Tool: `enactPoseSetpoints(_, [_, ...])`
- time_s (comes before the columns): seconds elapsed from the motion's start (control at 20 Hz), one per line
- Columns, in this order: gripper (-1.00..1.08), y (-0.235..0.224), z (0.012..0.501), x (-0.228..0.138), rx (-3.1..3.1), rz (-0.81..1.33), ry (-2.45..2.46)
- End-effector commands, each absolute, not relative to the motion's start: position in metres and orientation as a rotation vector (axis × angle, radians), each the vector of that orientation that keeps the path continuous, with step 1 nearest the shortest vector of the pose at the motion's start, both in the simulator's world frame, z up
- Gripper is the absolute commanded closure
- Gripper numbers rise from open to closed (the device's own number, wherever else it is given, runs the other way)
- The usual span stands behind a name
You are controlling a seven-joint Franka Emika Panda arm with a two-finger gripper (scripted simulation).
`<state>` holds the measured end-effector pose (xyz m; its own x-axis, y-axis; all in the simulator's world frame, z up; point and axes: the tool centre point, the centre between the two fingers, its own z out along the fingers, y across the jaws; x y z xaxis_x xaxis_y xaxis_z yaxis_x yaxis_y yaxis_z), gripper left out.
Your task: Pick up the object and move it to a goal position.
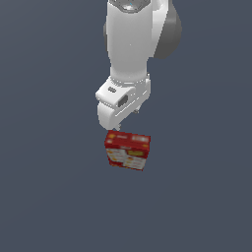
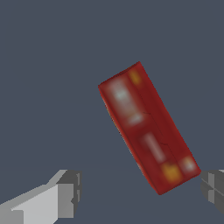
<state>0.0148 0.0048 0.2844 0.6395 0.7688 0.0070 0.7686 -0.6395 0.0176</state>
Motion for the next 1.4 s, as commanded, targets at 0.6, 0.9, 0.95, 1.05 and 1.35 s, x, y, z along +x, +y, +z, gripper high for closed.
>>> enactPoseSetpoints(0.6, [-0.92,0.006,0.255,0.041,2.547,0.004,1.830])
enactPoseSetpoints(0.9, [-0.92,0.007,0.247,0.047,2.459,0.001,1.952])
enactPoseSetpoints(0.95, [-0.92,0.007,0.246,0.048,2.448,0.001,1.966])
enactPoseSetpoints(1.05, [-0.92,0.007,0.244,0.049,2.430,0.000,1.989])
enactPoseSetpoints(1.35, [-0.92,0.007,0.242,0.051,2.407,0.000,2.019])
